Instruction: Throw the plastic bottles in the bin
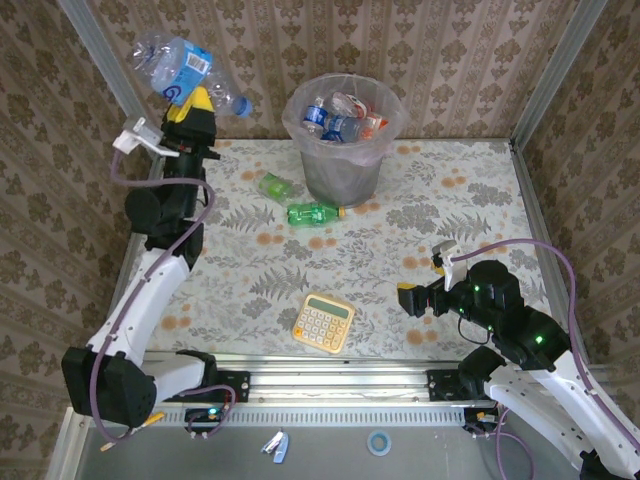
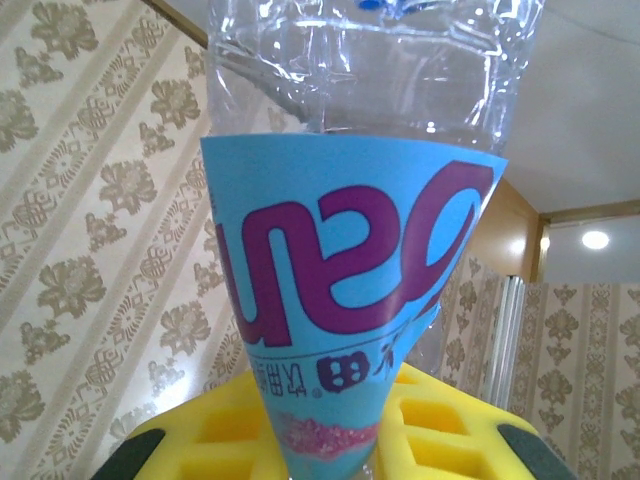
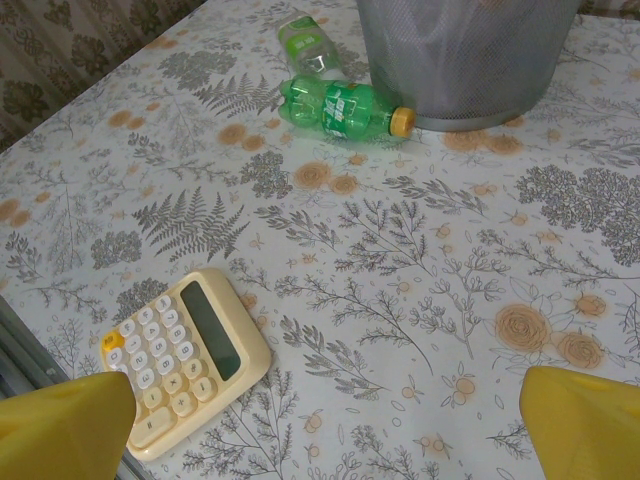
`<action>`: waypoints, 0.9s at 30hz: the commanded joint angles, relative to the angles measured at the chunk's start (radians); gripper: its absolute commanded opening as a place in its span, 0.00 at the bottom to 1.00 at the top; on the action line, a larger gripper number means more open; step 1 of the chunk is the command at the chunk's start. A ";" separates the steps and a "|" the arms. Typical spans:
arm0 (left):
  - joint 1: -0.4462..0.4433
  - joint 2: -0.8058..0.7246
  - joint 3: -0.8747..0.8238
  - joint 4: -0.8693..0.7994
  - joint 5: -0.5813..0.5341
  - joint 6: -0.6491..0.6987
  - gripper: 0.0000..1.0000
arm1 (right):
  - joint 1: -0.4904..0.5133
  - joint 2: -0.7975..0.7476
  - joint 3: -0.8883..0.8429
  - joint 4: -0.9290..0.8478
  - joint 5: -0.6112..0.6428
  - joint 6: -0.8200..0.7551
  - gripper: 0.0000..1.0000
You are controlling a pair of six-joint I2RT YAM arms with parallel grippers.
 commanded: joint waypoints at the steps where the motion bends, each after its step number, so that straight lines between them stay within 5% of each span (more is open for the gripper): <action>1: -0.026 0.038 0.062 -0.007 0.028 0.035 0.18 | -0.002 -0.011 -0.009 -0.001 0.016 0.005 1.00; 8: -0.102 0.160 0.179 -0.116 0.037 0.107 0.18 | -0.002 -0.010 -0.008 -0.006 0.014 0.005 1.00; 12: -0.159 0.287 0.336 -0.352 0.033 0.200 0.18 | -0.002 -0.010 -0.008 -0.003 0.013 0.003 1.00; 16: -0.197 0.516 0.624 -0.708 0.056 0.255 0.41 | -0.002 -0.011 -0.008 -0.007 0.008 0.004 1.00; 18: -0.199 0.640 0.805 -0.918 0.084 0.262 0.68 | -0.001 -0.014 -0.008 -0.006 0.006 0.003 1.00; 22: -0.217 0.727 1.001 -1.170 -0.026 0.316 0.92 | -0.002 -0.021 -0.008 -0.006 0.002 0.005 1.00; 27: -0.216 0.624 0.979 -1.161 -0.048 0.319 1.00 | -0.002 -0.019 -0.013 0.004 0.003 0.005 1.00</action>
